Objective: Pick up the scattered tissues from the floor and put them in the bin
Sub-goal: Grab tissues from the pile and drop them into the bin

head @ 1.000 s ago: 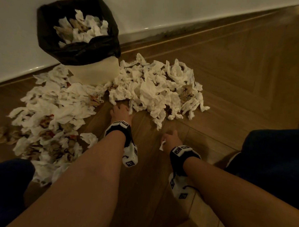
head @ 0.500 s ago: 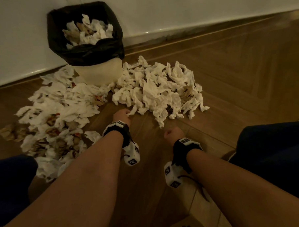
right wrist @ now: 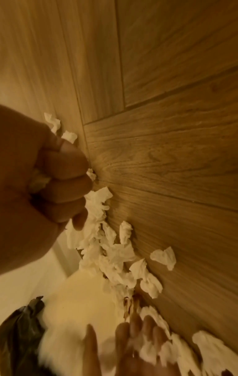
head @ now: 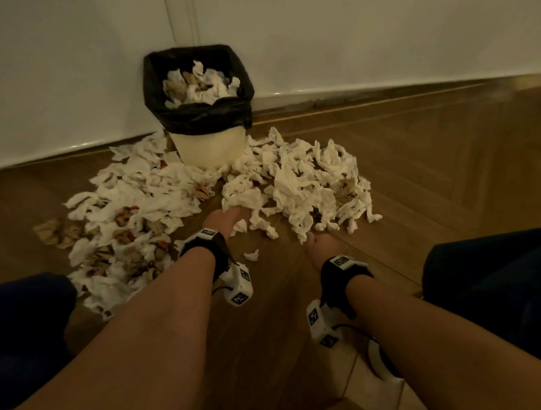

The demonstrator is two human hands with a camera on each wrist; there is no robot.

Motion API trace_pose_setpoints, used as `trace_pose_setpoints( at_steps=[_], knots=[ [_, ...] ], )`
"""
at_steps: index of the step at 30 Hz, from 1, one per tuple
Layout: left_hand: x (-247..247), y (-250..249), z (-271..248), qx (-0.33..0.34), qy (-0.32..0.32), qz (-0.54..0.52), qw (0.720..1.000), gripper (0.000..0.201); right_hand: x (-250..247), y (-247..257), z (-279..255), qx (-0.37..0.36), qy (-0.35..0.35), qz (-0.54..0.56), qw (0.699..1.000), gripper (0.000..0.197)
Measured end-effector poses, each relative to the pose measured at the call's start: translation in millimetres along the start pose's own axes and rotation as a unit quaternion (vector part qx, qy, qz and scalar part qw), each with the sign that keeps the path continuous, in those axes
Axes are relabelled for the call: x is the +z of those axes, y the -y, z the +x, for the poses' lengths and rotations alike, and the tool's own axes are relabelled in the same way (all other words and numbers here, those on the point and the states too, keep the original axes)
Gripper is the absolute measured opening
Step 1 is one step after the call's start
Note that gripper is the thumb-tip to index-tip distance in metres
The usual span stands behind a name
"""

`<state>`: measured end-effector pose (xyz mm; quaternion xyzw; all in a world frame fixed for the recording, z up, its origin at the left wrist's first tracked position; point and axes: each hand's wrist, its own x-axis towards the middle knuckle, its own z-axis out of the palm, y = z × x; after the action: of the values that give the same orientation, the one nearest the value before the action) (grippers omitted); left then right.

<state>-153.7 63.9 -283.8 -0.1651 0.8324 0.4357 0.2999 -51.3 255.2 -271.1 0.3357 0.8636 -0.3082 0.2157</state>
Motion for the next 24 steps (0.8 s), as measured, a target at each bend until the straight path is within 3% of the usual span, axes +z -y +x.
trace_pose_setpoints(
  at_steps=[3, 8, 11, 13, 18, 20, 22, 24],
  knots=[
    [-8.0, -1.4, -6.1, -0.015, -0.037, 0.001, 0.999, 0.077, 2.7, -1.2, -7.1, -0.004, 0.031, 0.003, 0.999, 0.051],
    [-21.6, 2.8, -7.8, -0.021, -0.09, 0.013, 0.996, 0.043, 8.0, 7.6, -18.7, 0.03, 0.034, 0.087, 0.995, 0.029],
    [-24.8, 13.4, -8.5, 0.045, -0.089, -0.046, 0.994, 0.055, 2.1, 13.2, -22.1, 0.054, 0.05, 0.113, 0.991, 0.029],
    [-28.2, 18.3, -7.6, 0.073, -0.07, -0.028, 0.994, 0.051, -0.8, 16.6, -24.1, 0.055, 0.051, 0.117, 0.99, 0.031],
    [-40.9, 19.8, -11.3, 0.068, -0.047, 0.051, 0.995, 0.04, -0.5, 33.0, -26.5, 0.012, 0.004, -0.017, 1.0, 0.038],
    [-46.6, 16.5, -13.7, 0.043, -0.068, 0.074, 0.994, 0.029, 1.7, 39.1, -27.9, -0.02, -0.003, -0.056, 0.998, 0.043],
    [-49.4, 13.5, -14.3, 0.05, -0.101, 0.09, 0.99, 0.036, 4.8, 46.2, -26.6, -0.015, 0.011, -0.067, 0.998, 0.04],
    [-48.4, 12.5, -14.6, 0.079, -0.087, 0.146, 0.982, 0.037, 6.6, 53.0, -26.6, -0.02, 0.027, -0.086, 0.996, 0.036]
  ],
)
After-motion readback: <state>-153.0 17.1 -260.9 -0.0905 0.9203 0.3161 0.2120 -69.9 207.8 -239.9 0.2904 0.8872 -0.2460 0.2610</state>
